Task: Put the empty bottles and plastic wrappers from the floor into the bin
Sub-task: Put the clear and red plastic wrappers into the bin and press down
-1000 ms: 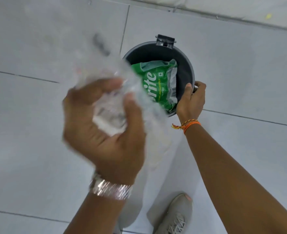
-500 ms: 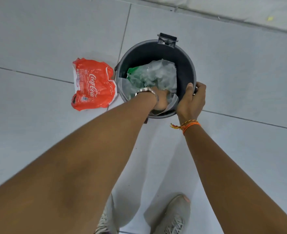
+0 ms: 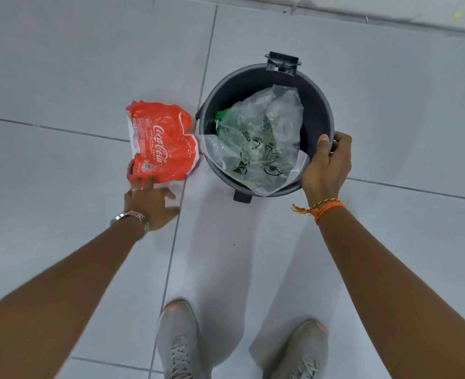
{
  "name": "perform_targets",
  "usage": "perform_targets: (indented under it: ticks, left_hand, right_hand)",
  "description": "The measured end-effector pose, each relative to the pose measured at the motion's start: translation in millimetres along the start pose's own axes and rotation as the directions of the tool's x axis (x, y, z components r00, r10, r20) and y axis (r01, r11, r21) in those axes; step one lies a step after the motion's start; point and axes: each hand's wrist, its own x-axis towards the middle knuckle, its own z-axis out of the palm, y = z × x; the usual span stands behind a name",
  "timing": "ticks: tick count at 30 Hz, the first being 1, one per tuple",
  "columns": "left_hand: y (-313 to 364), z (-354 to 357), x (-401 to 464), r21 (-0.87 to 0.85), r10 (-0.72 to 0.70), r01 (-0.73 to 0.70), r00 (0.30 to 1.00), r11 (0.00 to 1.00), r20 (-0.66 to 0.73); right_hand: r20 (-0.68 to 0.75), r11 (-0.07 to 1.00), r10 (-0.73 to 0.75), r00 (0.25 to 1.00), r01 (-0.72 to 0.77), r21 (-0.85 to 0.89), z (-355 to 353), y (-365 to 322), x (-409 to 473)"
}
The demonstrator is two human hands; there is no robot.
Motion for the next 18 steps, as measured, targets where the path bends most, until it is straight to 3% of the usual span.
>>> perform_targets:
  ticks: [2,4,6,9,12,15,16,18]
  left_hand:
    - [-8,17,17,0.284,0.133,-0.16,0.985,0.946,0.11]
    - [-5,16,29,0.352,0.145,-0.147,0.989,0.924,0.032]
    - [4,9,34,0.308,0.087,-0.054,0.992,0.95,-0.094]
    - [19,-16,16,-0.009,-0.054,0.054,0.941,0.998,-0.334]
    - [35,-59,-24,-0.253,-0.146,-0.026,0.756,0.967,-0.638]
    - [57,-100,-73,-0.128,-0.012,-0.226,0.454,0.966,-0.891]
    - [69,-109,-88,-0.05,0.073,-0.285,0.404,0.957,-0.912]
    - [97,-122,-107,0.093,0.297,-0.445,0.414,0.891,-0.86]
  right_hand:
    - [-0.001,1.0,0.002,1.0,-0.002,0.004,1,2,1]
    - [-0.007,1.0,0.007,1.0,-0.007,0.011,2,4,2]
    - [-0.018,1.0,0.006,1.0,-0.006,0.007,3,5,2]
    - [-0.022,0.999,0.005,1.0,-0.006,-0.033,2,2,0]
    - [0.012,0.999,0.034,0.999,-0.034,-0.038,-8,-7,-5]
    - [-0.008,0.986,0.141,0.99,-0.14,0.091,-33,-15,-12]
    - [-0.026,0.977,0.176,0.984,-0.171,0.127,-44,-19,-15]
    - [-0.046,0.963,0.218,0.975,-0.207,0.173,-67,-30,-23]
